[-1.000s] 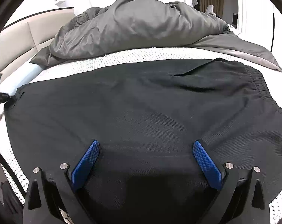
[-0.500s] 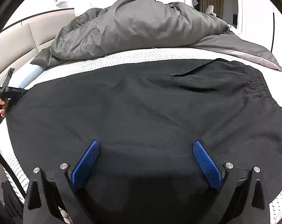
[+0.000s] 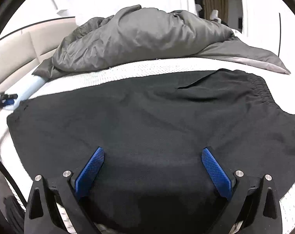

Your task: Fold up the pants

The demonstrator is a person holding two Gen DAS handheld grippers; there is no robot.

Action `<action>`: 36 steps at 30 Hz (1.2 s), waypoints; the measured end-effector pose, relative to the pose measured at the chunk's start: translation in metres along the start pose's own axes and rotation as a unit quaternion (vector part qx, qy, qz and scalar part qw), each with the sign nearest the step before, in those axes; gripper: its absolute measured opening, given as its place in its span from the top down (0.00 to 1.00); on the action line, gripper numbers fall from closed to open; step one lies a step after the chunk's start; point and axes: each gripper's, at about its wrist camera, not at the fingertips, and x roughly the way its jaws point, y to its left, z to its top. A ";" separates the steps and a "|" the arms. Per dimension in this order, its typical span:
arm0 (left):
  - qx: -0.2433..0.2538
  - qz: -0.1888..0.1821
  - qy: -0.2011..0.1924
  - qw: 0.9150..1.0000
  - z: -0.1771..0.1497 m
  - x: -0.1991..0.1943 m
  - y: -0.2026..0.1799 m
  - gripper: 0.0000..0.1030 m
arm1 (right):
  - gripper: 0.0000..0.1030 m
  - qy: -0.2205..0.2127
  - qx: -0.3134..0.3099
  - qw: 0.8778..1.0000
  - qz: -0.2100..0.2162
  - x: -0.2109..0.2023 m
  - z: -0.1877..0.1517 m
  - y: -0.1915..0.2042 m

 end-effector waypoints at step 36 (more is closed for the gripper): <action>0.092 0.016 0.085 0.992 -0.003 0.079 -0.096 0.27 | 0.01 0.032 -0.061 0.997 -0.018 -0.011 -0.008 -0.020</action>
